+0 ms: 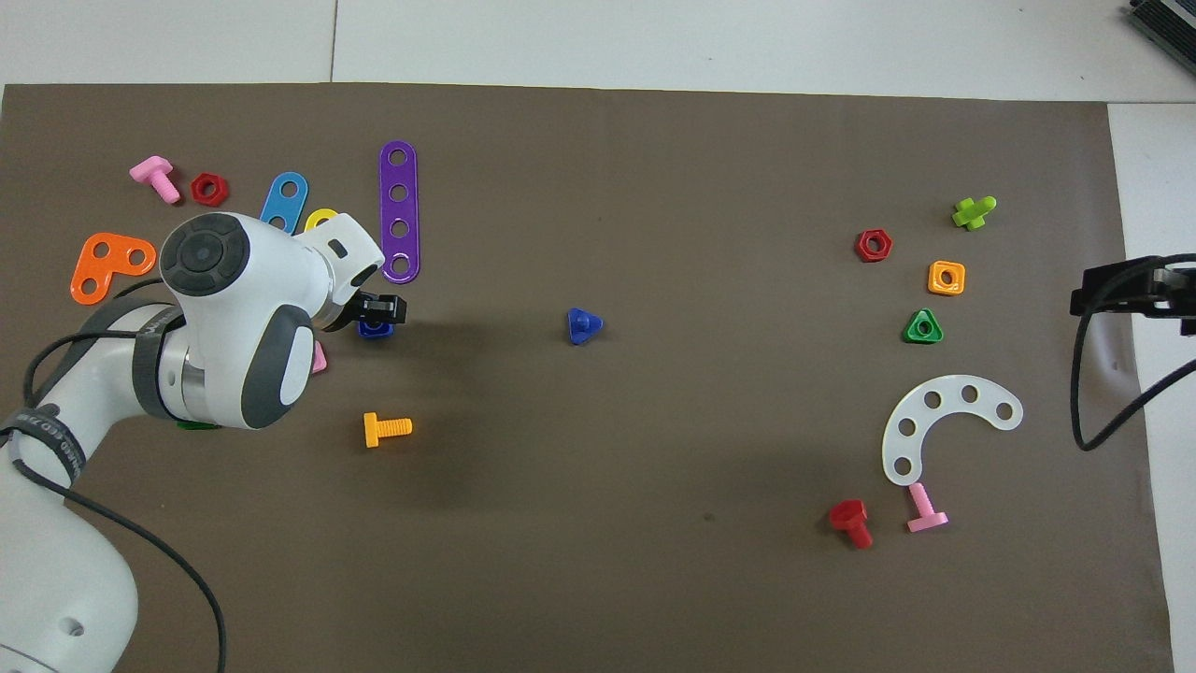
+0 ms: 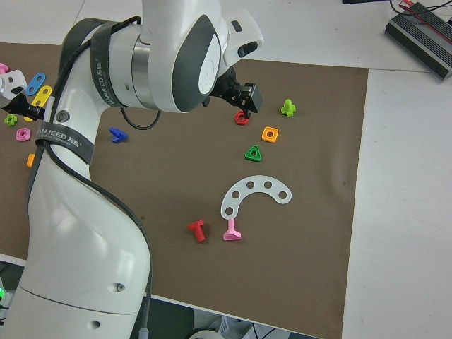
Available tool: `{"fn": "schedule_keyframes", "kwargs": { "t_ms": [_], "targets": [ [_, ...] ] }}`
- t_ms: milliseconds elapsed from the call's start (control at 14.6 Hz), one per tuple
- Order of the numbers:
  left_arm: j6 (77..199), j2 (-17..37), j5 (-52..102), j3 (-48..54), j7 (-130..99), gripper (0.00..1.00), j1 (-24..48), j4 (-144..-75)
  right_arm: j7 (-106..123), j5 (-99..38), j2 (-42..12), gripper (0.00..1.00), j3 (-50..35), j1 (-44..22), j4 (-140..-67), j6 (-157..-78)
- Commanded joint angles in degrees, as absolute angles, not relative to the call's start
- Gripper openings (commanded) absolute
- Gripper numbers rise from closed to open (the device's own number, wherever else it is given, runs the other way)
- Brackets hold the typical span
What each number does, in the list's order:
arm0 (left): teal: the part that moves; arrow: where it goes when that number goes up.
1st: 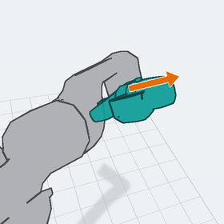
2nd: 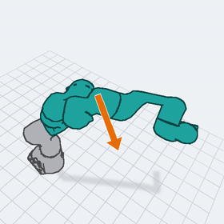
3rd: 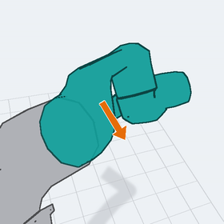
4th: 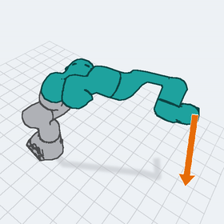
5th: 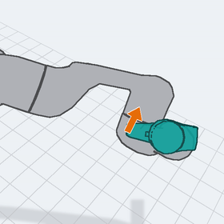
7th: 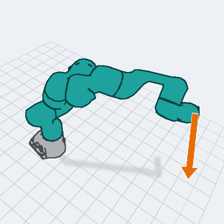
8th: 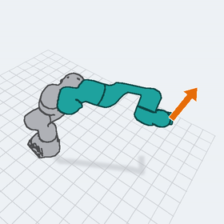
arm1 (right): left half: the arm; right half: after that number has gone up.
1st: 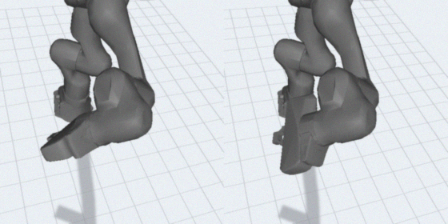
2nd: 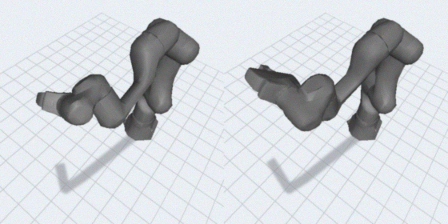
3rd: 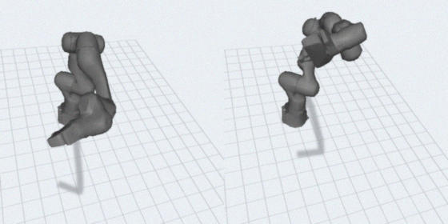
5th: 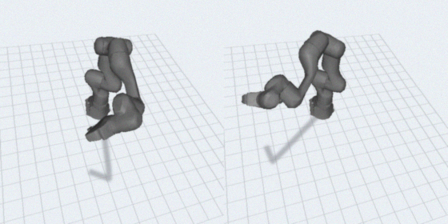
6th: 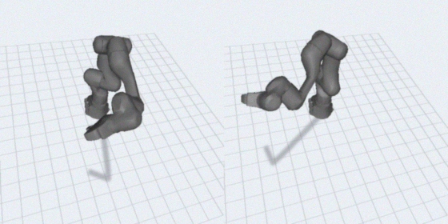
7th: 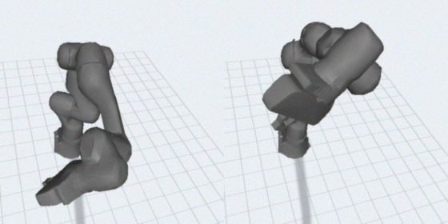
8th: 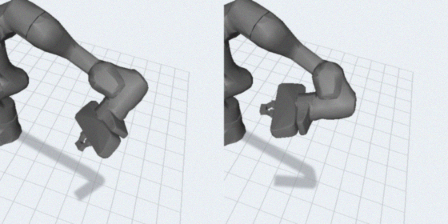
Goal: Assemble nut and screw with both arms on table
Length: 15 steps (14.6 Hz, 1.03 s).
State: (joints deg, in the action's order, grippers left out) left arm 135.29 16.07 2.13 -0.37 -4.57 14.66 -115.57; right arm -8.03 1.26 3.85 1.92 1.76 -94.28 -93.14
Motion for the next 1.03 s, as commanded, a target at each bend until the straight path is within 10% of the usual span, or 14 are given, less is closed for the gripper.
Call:
{"fn": "schedule_keyframes", "kwargs": {
  "t_ms": [0, 961],
  "targets": [
    [135.7, 16.6, 3.0, -0.6, -4.5, 0.72, 14.6, -116.3, -7.1, 1.0, 1.6, 1.0, 1.5, 2.4, -91.0, -90.6],
    [139.2, 17.2, 3.0, -0.6, -7.6, 0.7, 15.3, -118.2, -7.0, 0.2, 3.3, 1.0, 0.9, 1.4, -95.0, -91.1]
  ]
}}
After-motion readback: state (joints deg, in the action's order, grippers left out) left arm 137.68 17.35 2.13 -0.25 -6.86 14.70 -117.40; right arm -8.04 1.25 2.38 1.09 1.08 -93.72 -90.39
